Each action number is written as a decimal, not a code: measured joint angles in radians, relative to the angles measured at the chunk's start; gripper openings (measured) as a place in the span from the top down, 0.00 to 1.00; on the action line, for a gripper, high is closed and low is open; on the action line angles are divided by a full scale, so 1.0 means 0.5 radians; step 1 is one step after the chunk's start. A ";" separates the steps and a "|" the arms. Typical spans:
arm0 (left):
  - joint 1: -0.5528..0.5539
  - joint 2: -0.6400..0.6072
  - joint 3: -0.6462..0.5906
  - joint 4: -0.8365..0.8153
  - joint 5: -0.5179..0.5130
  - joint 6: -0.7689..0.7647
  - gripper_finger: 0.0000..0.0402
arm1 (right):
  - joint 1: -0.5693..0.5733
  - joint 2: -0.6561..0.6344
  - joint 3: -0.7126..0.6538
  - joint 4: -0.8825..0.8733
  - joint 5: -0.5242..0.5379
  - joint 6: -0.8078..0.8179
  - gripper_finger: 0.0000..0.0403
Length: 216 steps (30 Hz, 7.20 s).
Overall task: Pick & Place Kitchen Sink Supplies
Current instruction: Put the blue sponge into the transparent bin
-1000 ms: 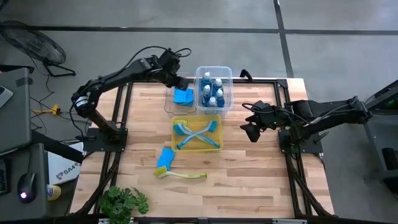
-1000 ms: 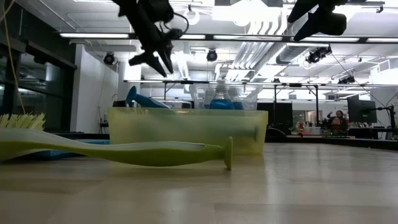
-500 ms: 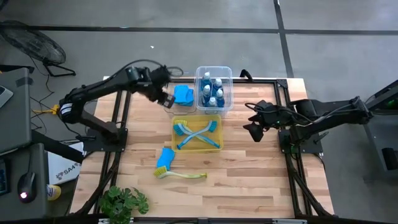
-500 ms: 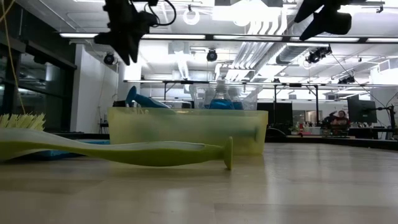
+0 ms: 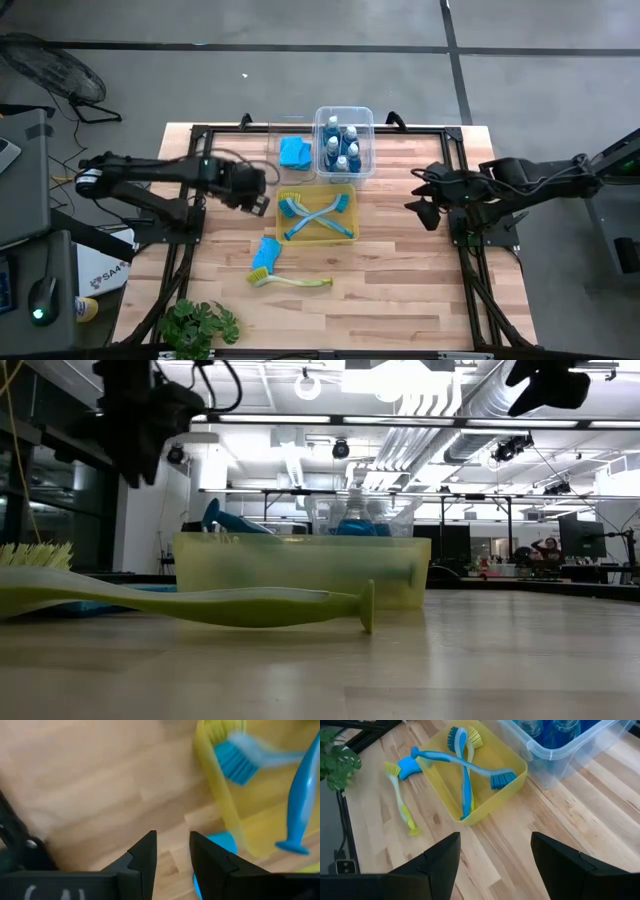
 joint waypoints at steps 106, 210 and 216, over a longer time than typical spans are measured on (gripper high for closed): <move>-0.775 0.170 -0.448 0.569 0.191 -1.034 1.00 | 0.223 -0.118 0.000 -0.099 0.039 -0.102 0.41; 1.325 0.201 -0.313 1.901 0.667 0.512 1.00 | 0.223 -0.032 0.001 0.139 0.308 0.174 0.41; 1.323 0.451 0.098 1.453 0.550 0.736 1.00 | 0.223 -0.032 0.001 0.139 0.354 0.180 0.41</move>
